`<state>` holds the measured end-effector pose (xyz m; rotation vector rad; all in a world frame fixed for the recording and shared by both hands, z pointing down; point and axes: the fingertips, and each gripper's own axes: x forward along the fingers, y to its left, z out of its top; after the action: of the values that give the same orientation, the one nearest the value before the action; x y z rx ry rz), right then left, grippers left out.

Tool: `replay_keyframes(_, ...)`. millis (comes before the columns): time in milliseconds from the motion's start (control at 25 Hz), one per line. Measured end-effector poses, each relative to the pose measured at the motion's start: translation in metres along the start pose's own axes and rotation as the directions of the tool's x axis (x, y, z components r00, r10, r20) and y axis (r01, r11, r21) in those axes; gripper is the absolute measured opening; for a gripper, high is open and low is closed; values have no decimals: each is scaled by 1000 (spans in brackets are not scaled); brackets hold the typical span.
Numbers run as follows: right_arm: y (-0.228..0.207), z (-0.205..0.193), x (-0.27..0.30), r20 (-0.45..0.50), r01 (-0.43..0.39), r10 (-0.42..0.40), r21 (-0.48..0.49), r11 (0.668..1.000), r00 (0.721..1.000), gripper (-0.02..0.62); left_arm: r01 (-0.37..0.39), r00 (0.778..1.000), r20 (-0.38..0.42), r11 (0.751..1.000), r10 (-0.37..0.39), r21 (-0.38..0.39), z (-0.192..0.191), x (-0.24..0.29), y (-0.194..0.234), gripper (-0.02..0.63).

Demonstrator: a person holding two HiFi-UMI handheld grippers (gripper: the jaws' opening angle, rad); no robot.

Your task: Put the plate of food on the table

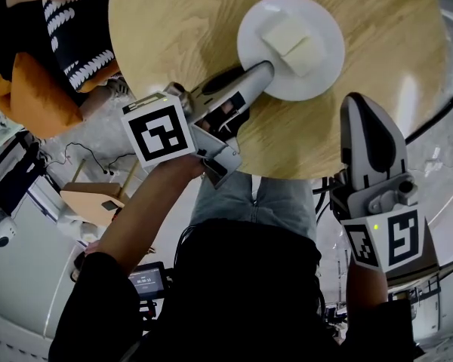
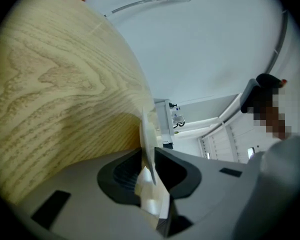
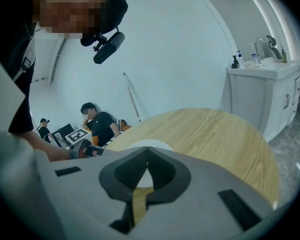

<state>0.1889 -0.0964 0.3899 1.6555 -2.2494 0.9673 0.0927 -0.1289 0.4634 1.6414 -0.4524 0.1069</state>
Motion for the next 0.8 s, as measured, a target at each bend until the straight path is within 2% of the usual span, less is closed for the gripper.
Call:
replay_keyframes(80,-1,0,0,-2,-1,1,1,1000,1000,8,27,998,-55,998,-24,48,-2,0,-5,95)
replay_keyframes(240,0,-1,1,0,-5,5,-1,1000,1000,8,112,984,-151,990,-98,83,-10,0,-16,201)
replay_keyframes(440,3,1,4,8,-2,2,-2,1000,1000,8,183,953,-271,971,-136,155,-20,-5,-21,212)
replay_keyframes(560,3,1,3,4,-2,2,0,1000,1000,8,190,942,-317,956,-113,222,-22,-8,-23,212)
replay_keyframes(800,1,3,-4,10,-5,5,-1,1000,1000,8,148,941,-339,909,-9,389,-21,-9,-26,212)
